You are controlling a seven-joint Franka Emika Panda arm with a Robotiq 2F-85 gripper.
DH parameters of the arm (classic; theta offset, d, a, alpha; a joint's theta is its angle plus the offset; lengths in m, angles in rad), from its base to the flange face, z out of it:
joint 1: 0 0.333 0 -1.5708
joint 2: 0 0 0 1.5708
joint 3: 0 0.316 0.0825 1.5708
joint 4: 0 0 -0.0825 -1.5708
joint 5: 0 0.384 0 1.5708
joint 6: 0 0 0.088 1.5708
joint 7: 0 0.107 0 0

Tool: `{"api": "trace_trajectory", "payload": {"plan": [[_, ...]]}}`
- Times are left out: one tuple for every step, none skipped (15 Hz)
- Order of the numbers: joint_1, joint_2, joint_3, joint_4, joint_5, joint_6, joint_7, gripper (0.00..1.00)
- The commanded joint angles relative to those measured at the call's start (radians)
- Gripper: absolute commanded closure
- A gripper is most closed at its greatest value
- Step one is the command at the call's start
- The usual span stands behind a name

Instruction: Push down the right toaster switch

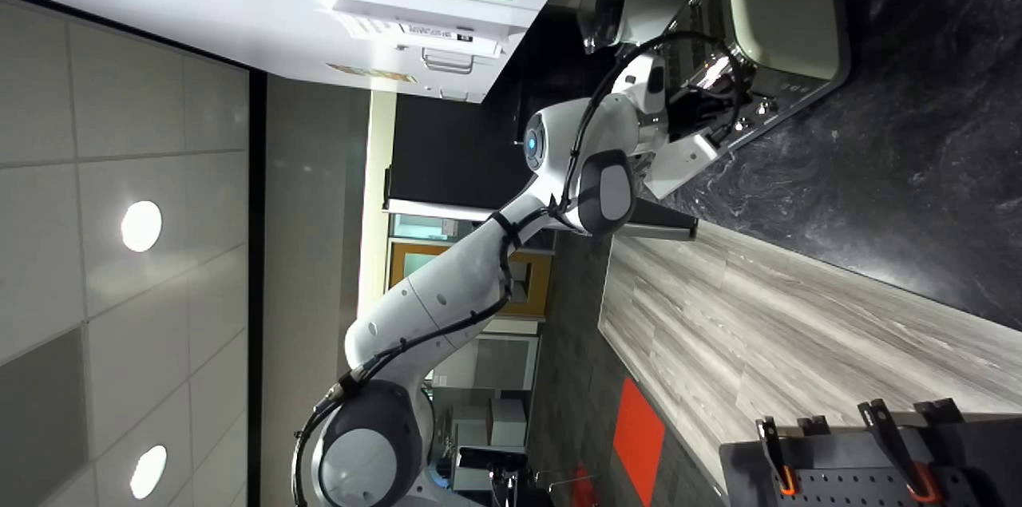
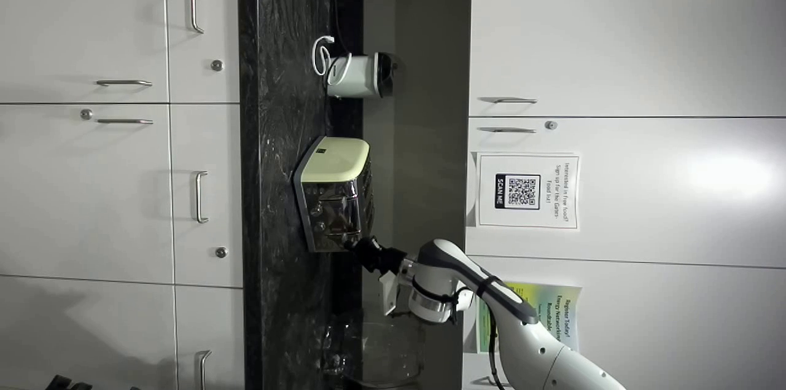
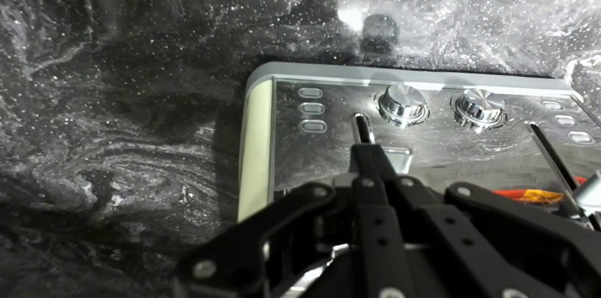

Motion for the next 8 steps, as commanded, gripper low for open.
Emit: {"api": "trace_trajectory", "payload": {"plan": [[-0.025, 0.026, 0.021, 0.052, 0.021, -0.052, -0.027, 1.00], [-0.023, 0.032, 0.018, 0.058, 0.016, -0.058, -0.023, 1.00], [-0.024, 0.037, 0.018, 0.065, 0.016, -0.067, -0.022, 1.00], [-0.027, 0.043, 0.020, 0.073, 0.019, -0.078, -0.025, 1.00], [-0.028, 0.051, 0.021, 0.080, 0.019, -0.082, -0.027, 1.00], [-0.030, 0.059, 0.022, 0.086, 0.019, -0.088, -0.027, 1.00], [-0.034, 0.070, 0.026, 0.095, 0.022, -0.092, -0.033, 1.00], [-0.127, 0.068, 0.120, 0.095, -0.055, -0.078, 0.019, 1.00]]}}
